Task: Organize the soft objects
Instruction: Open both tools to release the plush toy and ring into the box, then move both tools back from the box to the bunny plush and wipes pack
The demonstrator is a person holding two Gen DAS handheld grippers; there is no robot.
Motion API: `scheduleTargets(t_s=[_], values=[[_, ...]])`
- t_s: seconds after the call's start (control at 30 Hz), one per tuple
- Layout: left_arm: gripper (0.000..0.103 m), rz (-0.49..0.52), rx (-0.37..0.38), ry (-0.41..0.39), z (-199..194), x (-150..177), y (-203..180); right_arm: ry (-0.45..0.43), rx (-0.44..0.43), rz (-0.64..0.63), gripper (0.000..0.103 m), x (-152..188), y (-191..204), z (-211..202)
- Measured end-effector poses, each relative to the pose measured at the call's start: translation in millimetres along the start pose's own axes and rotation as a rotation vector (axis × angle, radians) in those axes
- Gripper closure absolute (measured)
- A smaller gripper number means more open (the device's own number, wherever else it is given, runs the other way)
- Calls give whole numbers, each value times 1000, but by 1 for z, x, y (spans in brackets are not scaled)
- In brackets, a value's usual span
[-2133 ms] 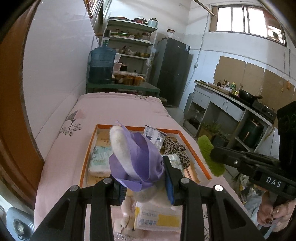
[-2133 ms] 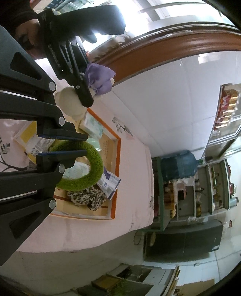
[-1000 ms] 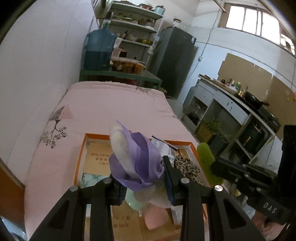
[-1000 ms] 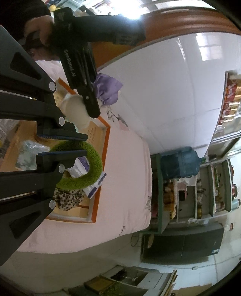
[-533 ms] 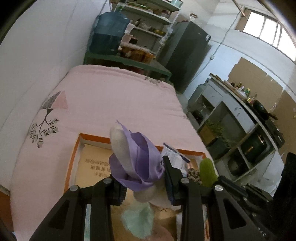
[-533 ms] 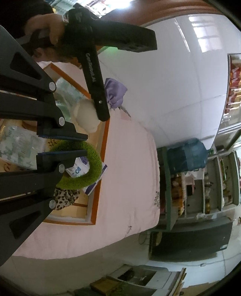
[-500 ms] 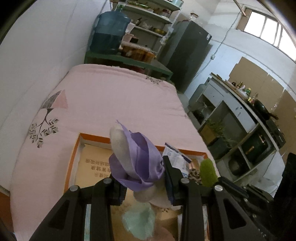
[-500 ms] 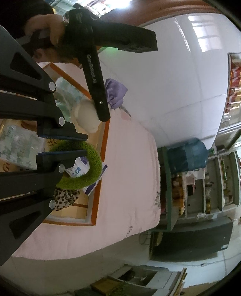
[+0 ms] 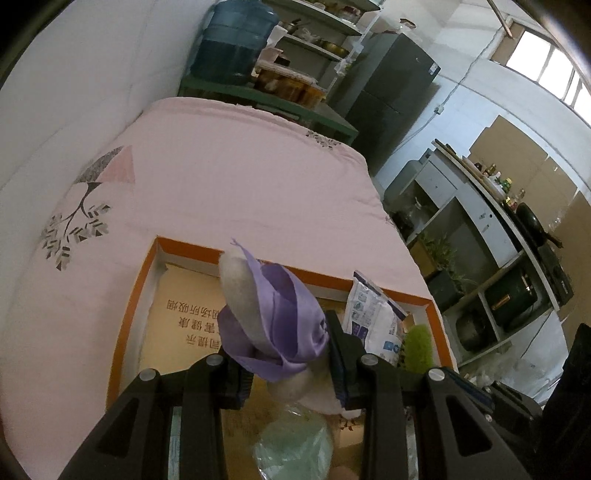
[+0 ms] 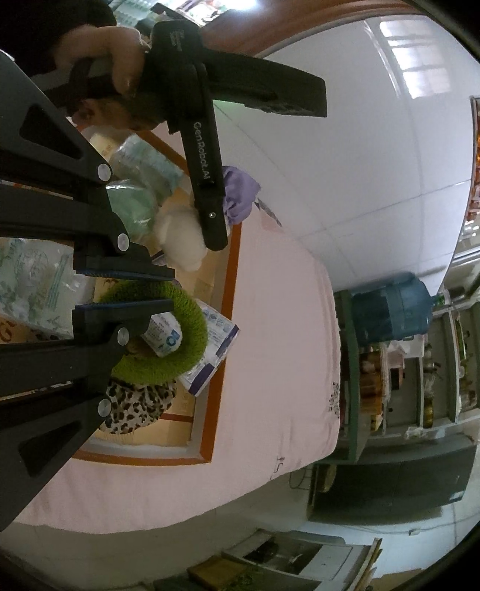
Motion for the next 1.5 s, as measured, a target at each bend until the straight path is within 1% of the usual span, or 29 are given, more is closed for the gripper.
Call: scheduleTargets(t_s=[0.23, 0.3, 0.33, 0.37, 0.4, 0.47, 0.53, 0.7, 0.83, 1.03, 1.1, 1.2, 1.3, 1.4, 1.5], values=[[68, -25, 5, 43, 11, 5, 8, 22, -9, 5, 92, 7, -1, 8], [65, -28, 8, 54, 12, 6, 9, 35, -19, 9, 92, 9, -1, 13], [63, -29, 6, 59, 12, 7, 10, 41, -23, 12, 89, 10, -1, 15], [57, -29, 2, 63, 12, 7, 11, 49, -28, 15, 83, 12, -1, 18], [49, -29, -5, 64, 11, 8, 11, 53, -30, 17, 80, 13, -1, 19], [41, -29, 1, 61, 9, 8, 11, 60, -32, 17, 68, 14, -1, 21], [40, -39, 13, 51, 3, 8, 10, 56, -25, 14, 61, 13, -1, 19], [40, -47, 42, 27, -11, 7, 3, 34, -9, 8, 60, 12, 3, 9], [40, -34, 62, -4, -32, 8, -6, 29, 1, 7, 60, 16, 7, -4], [40, 24, 69, -89, -78, 22, -25, 17, -1, 15, 60, 25, 18, -25], [40, 48, 66, -127, -96, 30, -31, 12, -8, 21, 60, 28, 24, -33], [40, 84, 50, -189, -124, 50, -36, -9, -19, 40, 60, 35, 33, -48], [40, 127, 5, -248, -145, 78, -37, -44, -42, 82, 60, 47, 44, -64], [40, 148, -36, -270, -156, 105, -29, -74, -51, 114, 60, 60, 55, -76], [40, 176, -69, -287, -168, 129, -26, -76, -48, 139, 60, 73, 66, -88]])
Point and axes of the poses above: each gripper's, at about its wrist camera, not at the fingertips, and z roughly the way its jaws point, y to its left, x to its underside, the point moved 8 cm from there along z, roughly the way its jaws point, and after that the axes turned 10 degrees about -z, right-handed, at the moved point
